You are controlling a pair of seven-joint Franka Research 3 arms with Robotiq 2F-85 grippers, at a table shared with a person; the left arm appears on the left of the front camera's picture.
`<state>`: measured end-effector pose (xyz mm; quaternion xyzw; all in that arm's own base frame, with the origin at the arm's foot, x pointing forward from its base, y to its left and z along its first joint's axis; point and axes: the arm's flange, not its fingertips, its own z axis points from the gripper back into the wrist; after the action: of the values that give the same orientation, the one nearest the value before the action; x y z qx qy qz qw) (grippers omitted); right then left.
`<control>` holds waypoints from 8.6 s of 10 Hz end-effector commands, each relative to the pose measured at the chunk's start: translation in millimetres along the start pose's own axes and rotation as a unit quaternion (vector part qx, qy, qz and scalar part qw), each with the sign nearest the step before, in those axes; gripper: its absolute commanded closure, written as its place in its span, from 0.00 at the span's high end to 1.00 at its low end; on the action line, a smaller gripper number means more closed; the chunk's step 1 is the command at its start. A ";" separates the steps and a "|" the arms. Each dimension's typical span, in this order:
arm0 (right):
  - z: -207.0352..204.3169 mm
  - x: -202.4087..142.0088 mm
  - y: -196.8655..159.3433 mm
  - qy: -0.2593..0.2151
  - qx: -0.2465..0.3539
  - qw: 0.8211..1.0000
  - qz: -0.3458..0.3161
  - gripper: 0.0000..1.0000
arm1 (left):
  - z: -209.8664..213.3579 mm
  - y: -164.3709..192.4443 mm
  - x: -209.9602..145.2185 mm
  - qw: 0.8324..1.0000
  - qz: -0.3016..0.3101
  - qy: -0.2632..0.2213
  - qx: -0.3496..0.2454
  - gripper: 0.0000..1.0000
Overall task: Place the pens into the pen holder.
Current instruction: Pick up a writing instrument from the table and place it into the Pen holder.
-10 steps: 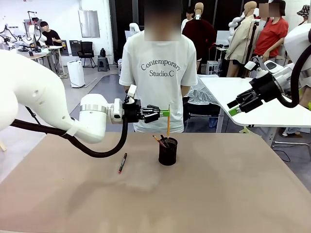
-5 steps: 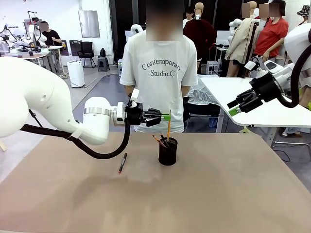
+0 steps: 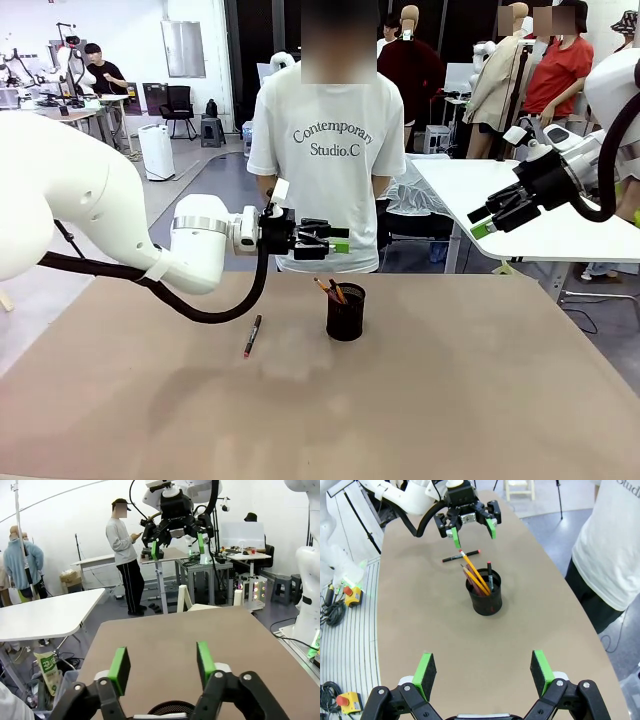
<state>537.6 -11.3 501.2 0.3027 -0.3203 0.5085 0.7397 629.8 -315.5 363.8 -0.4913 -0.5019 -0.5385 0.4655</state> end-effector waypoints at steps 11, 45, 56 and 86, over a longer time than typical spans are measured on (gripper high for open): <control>1.0 1.6 0.8 0.000 -0.001 1.000 -0.003 1.00 | 26.5 -22.5 37.2 0.994 0.011 0.106 0.024 0.94; 1.0 1.6 0.8 0.000 -0.001 1.000 -0.003 1.00 | 47.0 -31.6 -10.7 0.555 0.470 0.570 0.382 0.94; 1.0 1.6 0.8 0.000 -0.001 1.000 -0.003 1.00 | 62.9 -22.8 -19.1 0.543 0.560 0.534 0.328 0.94; 1.0 1.6 0.8 0.000 -0.001 1.000 -0.003 1.00 | 76.7 -24.9 -19.3 0.666 0.542 0.479 0.182 0.00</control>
<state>537.6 -11.3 501.2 0.3028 -0.3203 0.5085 0.7397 621.4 -258.9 337.7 -0.2301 0.0275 -0.2217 0.9472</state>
